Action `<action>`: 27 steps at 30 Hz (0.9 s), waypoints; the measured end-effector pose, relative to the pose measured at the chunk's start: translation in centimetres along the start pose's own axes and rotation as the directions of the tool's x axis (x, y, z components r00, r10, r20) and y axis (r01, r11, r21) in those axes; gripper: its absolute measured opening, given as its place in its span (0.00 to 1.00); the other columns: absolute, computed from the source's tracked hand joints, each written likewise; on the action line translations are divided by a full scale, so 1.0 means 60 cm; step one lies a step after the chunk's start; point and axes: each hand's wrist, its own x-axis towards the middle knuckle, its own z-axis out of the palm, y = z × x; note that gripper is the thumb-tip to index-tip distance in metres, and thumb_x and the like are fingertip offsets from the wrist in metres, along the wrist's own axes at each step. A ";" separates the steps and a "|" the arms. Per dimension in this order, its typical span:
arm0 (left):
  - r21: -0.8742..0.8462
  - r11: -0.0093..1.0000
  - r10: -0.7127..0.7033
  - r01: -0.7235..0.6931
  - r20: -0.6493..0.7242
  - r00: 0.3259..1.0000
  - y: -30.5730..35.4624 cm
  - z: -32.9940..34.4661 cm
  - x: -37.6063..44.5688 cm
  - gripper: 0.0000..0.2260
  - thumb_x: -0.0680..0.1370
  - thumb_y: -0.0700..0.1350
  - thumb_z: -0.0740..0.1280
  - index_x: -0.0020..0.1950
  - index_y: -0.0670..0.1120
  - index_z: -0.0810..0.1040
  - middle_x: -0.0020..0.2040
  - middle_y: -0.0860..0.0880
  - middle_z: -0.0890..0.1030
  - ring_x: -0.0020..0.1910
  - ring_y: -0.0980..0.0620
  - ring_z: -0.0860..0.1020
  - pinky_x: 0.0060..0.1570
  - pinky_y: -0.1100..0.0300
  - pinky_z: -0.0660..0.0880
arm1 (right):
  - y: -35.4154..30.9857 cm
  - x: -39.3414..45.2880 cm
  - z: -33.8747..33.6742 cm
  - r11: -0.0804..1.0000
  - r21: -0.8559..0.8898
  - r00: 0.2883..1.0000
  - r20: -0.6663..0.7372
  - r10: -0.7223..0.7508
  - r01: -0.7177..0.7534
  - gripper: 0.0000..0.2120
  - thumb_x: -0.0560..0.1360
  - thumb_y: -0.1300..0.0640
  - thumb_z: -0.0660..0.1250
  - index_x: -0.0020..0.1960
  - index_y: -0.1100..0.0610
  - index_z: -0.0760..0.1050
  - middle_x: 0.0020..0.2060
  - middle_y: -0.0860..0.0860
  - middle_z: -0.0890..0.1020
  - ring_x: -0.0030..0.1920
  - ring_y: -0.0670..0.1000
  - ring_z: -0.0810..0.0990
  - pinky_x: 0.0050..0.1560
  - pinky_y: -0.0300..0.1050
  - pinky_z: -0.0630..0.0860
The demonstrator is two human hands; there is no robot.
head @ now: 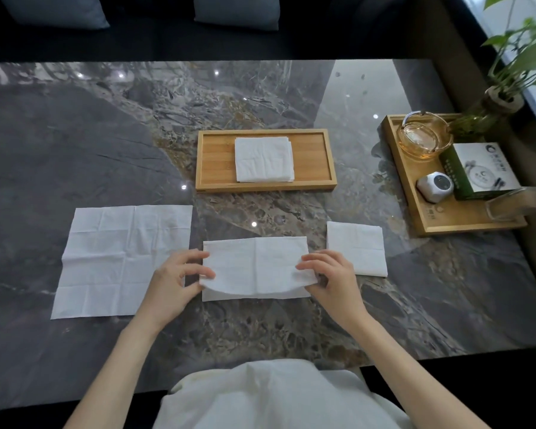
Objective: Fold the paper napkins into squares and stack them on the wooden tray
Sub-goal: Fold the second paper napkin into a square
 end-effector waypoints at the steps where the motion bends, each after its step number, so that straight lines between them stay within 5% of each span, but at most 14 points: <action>1: 0.058 0.998 0.032 -0.031 -0.010 0.999 -0.003 0.007 -0.004 0.21 0.68 0.32 0.71 0.38 0.62 0.80 0.55 0.55 0.76 0.59 0.54 0.70 0.62 0.51 0.69 | 0.006 -0.006 0.005 0.994 -0.108 0.999 -0.011 -0.038 0.036 0.17 0.63 0.66 0.75 0.49 0.52 0.81 0.51 0.49 0.83 0.56 0.51 0.74 0.57 0.48 0.69; 4: 0.286 0.951 0.113 -0.113 0.018 0.993 -0.017 0.028 -0.012 0.20 0.66 0.32 0.72 0.56 0.47 0.79 0.65 0.48 0.72 0.67 0.49 0.66 0.64 0.45 0.66 | 0.016 -0.018 0.012 0.942 -0.306 0.991 0.011 -0.137 0.134 0.21 0.64 0.62 0.75 0.57 0.54 0.78 0.56 0.52 0.81 0.61 0.52 0.69 0.61 0.49 0.63; 7: 0.448 0.873 0.173 -0.193 0.085 0.981 -0.034 0.044 -0.019 0.29 0.66 0.35 0.72 0.65 0.48 0.71 0.71 0.46 0.64 0.71 0.51 0.55 0.66 0.44 0.59 | 0.028 -0.024 0.013 0.877 -0.428 0.975 0.084 -0.204 0.220 0.21 0.68 0.58 0.72 0.61 0.54 0.75 0.60 0.52 0.79 0.64 0.52 0.66 0.65 0.51 0.58; 11: 0.523 0.831 0.160 -0.191 0.105 0.981 -0.042 0.050 -0.021 0.28 0.71 0.38 0.69 0.68 0.50 0.67 0.72 0.51 0.57 0.72 0.53 0.48 0.68 0.46 0.50 | 0.036 -0.027 0.005 0.814 -0.521 0.965 0.180 -0.191 0.259 0.19 0.73 0.52 0.58 0.62 0.53 0.73 0.62 0.51 0.77 0.66 0.52 0.65 0.66 0.54 0.57; 16: 0.554 0.816 0.102 -0.164 0.142 0.985 -0.043 0.038 -0.021 0.24 0.74 0.46 0.63 0.70 0.52 0.64 0.74 0.50 0.57 0.73 0.53 0.47 0.69 0.49 0.44 | 0.039 -0.025 -0.007 0.820 -0.508 0.955 0.258 -0.150 0.266 0.21 0.74 0.48 0.56 0.64 0.51 0.72 0.65 0.49 0.75 0.68 0.51 0.63 0.68 0.54 0.54; 21: 0.463 0.866 0.156 -0.190 0.112 0.981 0.010 0.055 -0.018 0.30 0.68 0.54 0.49 0.68 0.46 0.67 0.74 0.50 0.58 0.72 0.56 0.48 0.71 0.54 0.43 | 0.002 -0.024 0.002 0.872 -0.444 0.975 0.170 -0.144 0.206 0.21 0.76 0.48 0.53 0.66 0.54 0.70 0.65 0.51 0.74 0.68 0.52 0.67 0.67 0.51 0.55; 27: 0.479 0.828 0.184 -0.292 0.259 0.948 0.041 0.150 -0.012 0.28 0.75 0.56 0.35 0.74 0.48 0.45 0.73 0.54 0.40 0.73 0.57 0.38 0.71 0.56 0.37 | -0.038 -0.041 0.050 0.864 -0.423 0.957 0.210 -0.198 0.272 0.19 0.78 0.51 0.53 0.64 0.57 0.72 0.63 0.53 0.77 0.64 0.54 0.73 0.65 0.50 0.61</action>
